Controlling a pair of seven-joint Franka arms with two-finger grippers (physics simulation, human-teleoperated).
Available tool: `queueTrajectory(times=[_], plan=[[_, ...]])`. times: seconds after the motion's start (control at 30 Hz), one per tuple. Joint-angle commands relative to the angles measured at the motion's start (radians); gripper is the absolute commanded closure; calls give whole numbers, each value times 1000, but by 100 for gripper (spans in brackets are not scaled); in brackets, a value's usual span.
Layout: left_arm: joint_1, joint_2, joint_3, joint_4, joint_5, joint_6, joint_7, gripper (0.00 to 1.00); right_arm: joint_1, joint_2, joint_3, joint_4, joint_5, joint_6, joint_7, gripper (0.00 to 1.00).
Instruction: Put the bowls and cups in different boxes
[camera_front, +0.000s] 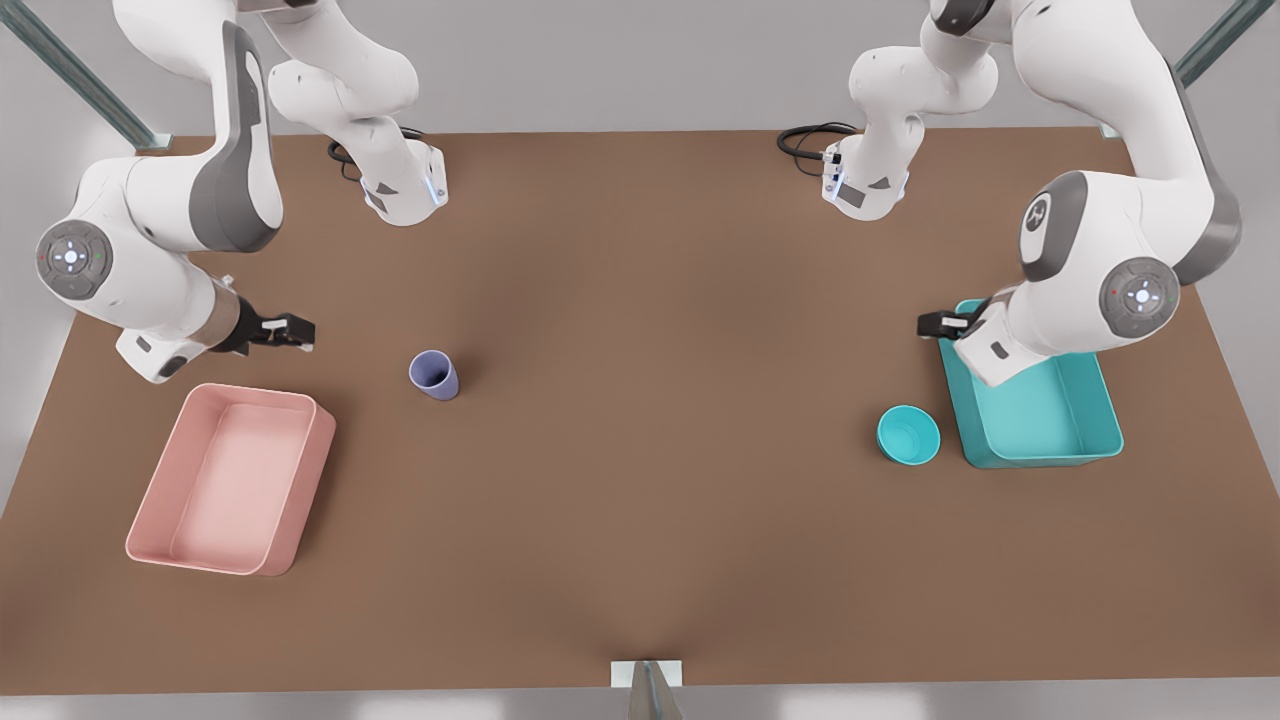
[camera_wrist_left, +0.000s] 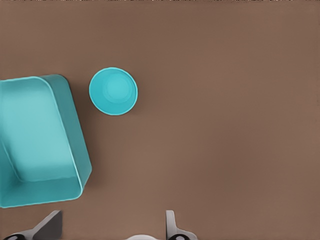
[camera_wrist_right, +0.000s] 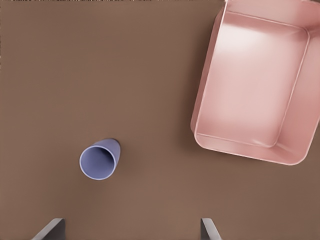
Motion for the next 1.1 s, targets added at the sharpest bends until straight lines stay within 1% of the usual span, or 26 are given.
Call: queueTrajectory(times=[0.0, 0.07, 0.1, 0.13, 0.2, 0.23, 0.27, 0.33, 0.4, 0.47, 0.6, 0.7, 0.77, 0.8, 0.9, 1.0, 1.07], plan=[[0, -2, 0, 0, 0, 21, 25, 0, 2, -1, -1, 0, 1, 35, -13, 0], [-3, 12, -1, 0, 0, 25, 20, 0, 4, 1, -1, 0, 1, 33, -15, 0], [-12, 90, -3, 7, 9, 66, 22, 0, 8, 2, 1, 0, 1, 35, -15, 0], [-12, 139, -3, 7, 4, 178, 22, 0, 30, 11, 7, -18, 2, 35, -25, 0], [-40, 285, -4, 11, 27, 383, 25, 0, 134, 47, 7, -78, 4, 46, -18, 0], [-46, 337, -6, 10, 87, 462, 25, 0, 159, 51, 7, -107, 7, 53, -13, 0], [-46, 368, -4, -21, 105, 580, 30, 0, 182, 56, 7, -164, 8, 113, 2, 0], [-46, 368, -4, -139, 127, 692, 37, 0, 205, 60, 7, -280, 10, 246, 22, 0], [-47, 371, -3, -245, 155, 806, 34, 0, 188, 100, 4, -312, 8, 302, 22, 0], [-46, 377, 0, -296, 155, 826, 34, 0, 154, 100, 4, -365, 8, 349, 21, 0], [-46, 386, 20, -336, 155, 818, 31, 0, 134, 159, -1, -365, 10, 406, 22, 0], [-46, 400, 49, -355, 156, 818, 30, 0, 136, 137, 1, -435, 16, 466, 22, 0], [-47, 405, 49, -354, 156, 817, 31, 50, 137, 117, 1, -498, 21, 541, 22, 0], [-49, 406, 49, -354, 156, 817, 30, 64, 137, 113, 2, -529, 21, 578, 22, 0], [-55, 405, 49, -348, 153, 817, 4, 78, 139, 110, 2, -566, 21, 630, 22, 0], [-76, 399, 49, -337, 142, 817, -130, 79, 140, 156, 2, -564, 30, 699, 22, 0], [-75, 368, 49, -319, 142, 752, -130, 79, 145, 168, 4, -564, 42, 707, 22, 0]])
